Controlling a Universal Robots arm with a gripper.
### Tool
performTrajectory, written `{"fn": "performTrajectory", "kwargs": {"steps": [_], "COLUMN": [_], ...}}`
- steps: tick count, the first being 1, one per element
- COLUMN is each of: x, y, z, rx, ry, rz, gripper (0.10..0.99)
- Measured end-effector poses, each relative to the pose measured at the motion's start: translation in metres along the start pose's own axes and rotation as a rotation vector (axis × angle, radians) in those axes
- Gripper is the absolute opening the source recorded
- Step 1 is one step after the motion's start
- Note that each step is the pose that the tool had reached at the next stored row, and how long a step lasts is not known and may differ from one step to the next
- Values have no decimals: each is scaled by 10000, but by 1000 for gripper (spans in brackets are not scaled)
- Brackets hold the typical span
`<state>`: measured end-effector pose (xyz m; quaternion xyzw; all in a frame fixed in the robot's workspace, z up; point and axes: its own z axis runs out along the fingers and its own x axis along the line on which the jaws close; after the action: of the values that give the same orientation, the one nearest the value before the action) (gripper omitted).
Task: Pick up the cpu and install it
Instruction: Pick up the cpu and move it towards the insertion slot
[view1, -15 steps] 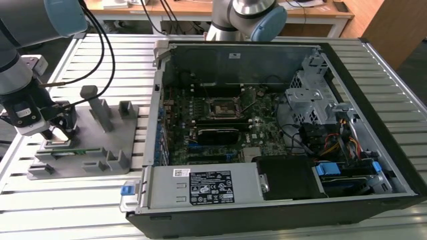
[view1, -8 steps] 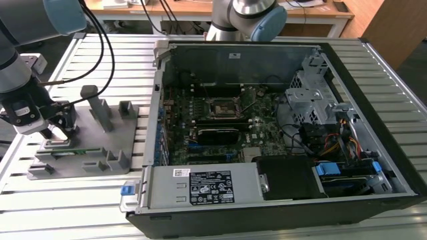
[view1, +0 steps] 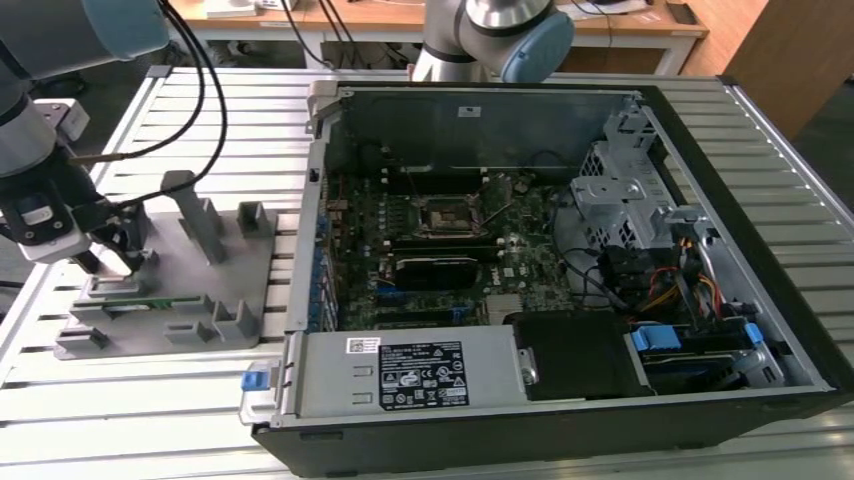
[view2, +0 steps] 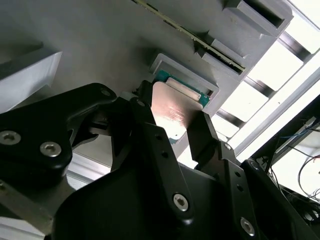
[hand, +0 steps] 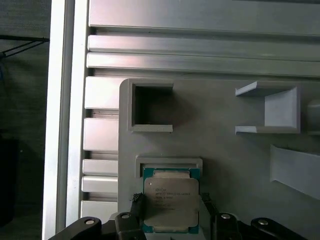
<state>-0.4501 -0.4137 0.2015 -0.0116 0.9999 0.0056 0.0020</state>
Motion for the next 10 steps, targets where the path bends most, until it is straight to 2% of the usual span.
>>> {"fn": "performTrajectory", "kwargs": {"steps": [10], "x": [-1], "y": [2], "z": [-148], "rx": [0], "ry": [1], "rz": [0], "gripper": [525]}}
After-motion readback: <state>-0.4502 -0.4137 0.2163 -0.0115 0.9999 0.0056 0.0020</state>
